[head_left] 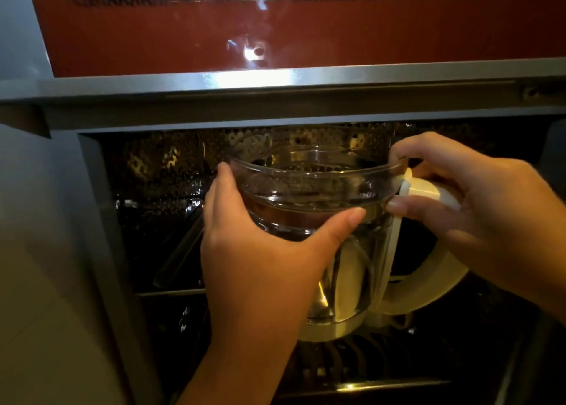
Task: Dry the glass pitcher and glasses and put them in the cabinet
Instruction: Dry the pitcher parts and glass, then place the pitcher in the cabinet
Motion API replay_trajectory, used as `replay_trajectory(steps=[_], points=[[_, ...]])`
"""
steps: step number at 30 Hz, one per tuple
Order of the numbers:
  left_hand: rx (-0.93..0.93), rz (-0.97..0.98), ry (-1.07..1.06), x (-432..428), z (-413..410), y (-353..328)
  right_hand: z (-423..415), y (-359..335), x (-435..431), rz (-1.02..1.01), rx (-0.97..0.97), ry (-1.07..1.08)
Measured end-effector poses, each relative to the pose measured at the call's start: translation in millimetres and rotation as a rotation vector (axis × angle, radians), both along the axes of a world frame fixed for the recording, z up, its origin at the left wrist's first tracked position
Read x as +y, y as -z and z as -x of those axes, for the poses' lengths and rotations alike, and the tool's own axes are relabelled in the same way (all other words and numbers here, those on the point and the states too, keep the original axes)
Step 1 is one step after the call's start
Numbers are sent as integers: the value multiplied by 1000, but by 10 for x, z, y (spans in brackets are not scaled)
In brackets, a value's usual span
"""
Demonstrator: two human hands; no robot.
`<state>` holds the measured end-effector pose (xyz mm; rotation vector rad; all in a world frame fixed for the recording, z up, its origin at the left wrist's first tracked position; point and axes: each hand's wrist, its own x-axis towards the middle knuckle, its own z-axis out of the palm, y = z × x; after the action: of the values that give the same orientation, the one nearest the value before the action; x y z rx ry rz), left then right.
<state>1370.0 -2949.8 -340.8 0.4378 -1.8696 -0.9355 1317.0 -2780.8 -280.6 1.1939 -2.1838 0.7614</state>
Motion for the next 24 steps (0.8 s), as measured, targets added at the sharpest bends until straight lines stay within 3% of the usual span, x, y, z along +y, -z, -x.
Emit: replay_trajectory(steps=[2,4,10,17,24], points=[[58,52,153,16,4,-233,53,-15,-64,-12,-10,-5],[154,88,50,20,5,-230,100,-30,-132,-2,-36,-16],[185,47,87,-192,174,-173,236,-44,-335,73,7,13],[163,59,81,-417,298,-243,453,-52,-614,55,-34,10],[20,24,-40,-601,376,-253,631,63,-943,101,-151,20]])
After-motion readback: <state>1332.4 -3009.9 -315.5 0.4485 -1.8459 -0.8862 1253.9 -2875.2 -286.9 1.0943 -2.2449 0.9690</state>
